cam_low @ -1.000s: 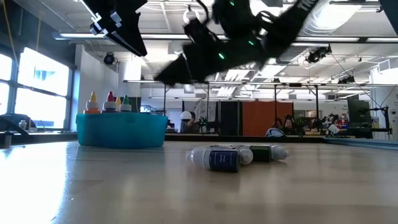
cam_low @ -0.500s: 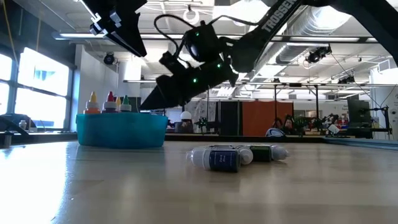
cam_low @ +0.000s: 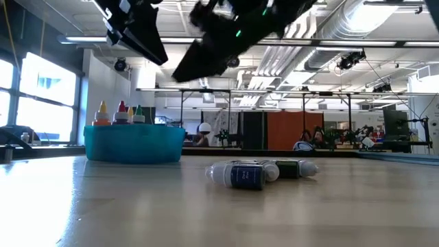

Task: Pick & Place food coloring
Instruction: Put the small blue food coloring bottle into the blue bin

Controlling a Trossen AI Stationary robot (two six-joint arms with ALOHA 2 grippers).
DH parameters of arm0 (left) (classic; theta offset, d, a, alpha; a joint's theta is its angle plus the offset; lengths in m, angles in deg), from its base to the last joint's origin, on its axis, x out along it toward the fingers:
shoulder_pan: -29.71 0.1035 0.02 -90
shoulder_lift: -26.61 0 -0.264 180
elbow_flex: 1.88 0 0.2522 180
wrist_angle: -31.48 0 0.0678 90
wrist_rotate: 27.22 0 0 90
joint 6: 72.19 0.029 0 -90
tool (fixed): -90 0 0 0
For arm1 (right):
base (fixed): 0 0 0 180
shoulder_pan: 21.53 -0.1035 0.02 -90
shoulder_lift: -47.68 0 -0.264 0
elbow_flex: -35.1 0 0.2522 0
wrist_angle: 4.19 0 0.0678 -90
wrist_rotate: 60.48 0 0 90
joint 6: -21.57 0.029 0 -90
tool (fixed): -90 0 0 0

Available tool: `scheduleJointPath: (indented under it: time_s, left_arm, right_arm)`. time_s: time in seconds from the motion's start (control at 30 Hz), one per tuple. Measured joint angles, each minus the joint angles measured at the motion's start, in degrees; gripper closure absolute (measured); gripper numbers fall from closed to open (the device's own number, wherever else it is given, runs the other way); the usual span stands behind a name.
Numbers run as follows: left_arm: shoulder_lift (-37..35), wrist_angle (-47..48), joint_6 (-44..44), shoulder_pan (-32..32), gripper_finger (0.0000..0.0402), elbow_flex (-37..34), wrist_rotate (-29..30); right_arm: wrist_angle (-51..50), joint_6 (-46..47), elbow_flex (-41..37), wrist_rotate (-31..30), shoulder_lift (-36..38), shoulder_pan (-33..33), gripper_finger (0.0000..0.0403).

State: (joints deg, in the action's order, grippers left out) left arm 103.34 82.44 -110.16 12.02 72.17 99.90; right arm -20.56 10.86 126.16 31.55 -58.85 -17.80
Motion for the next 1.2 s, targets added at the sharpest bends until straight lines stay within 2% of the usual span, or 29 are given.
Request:
scheduleJointPath:
  time_s: [0.1, 0.23, 0.3, 0.43, 0.53, 0.63, 0.7, 0.93, 1.07, 1.13, 1.2]
  left_arm:
    - [2.86, -4.38, 1.44, -2.37, 0.031, 0.0, -2.24]
    - [9.11, -11.47, 1.86, -5.64, 0.031, 0.0, -2.59]
    - [12.41, -15.82, 3.05, -6.71, 0.031, 0.0, -2.77]
    - [19.72, -27.63, 1.57, -7.14, 0.031, 0.0, -3.81]
    - [24.25, -34.27, 2.01, -6.75, 0.031, 0.0, -7.12]
    - [26.35, -38.15, 5.39, -5.65, 0.031, 0.15, -15.24]
    - [26.43, -38.34, 8.16, -5.44, 0.031, 0.07, -17.77]
    - [27.73, -39.3, 20.33, -5.25, 0.031, 0.16, -15.32]
    - [28.83, -38.62, 21.06, -4.33, 0.031, 0.0, -15.6]
    - [30.69, -41.34, 21.12, -3.65, 0.031, 0.35, -15.83]
    - [31.25, -39.98, 21.12, -3.23, 0.031, -0.07, -16.05]
  right_arm:
    - [-11.5, -0.11, 0.0, -6.12, 7.12, -3.09, 0.0278]
    - [-25.92, 0.57, -0.08, -19.88, 14.45, -7.57, 0.03]
    - [-31.51, 2.63, -0.17, -24.51, 17.46, -9.36, 0.0307]
    - [-37.95, 9.51, -1.15, -25.47, 22.26, -12.06, 0.0316]
    - [-38.02, 12.26, -4.42, -24.01, 24.8, -13.74, 0.0318]
    - [-35.69, 12.32, -8.75, -22.76, 27.12, -15.2, 0.0318]
    - [-33.33, 13.07, -12.1, -22.59, 28.1, -16.0, 0.0318]
    - [-20.22, 13.76, -21.88, -22.47, 29.85, -18.95, 0.0318]
    - [-13.48, 13.21, -25.64, -22.39, 29.83, -20.29, 0.0318]
    - [-10.37, 14.05, -27.69, -22.27, 29.85, -20.42, 0.0318]
    - [-9.59, 16.27, -29.75, -20.19, 29.85, -20.27, 0.0318]
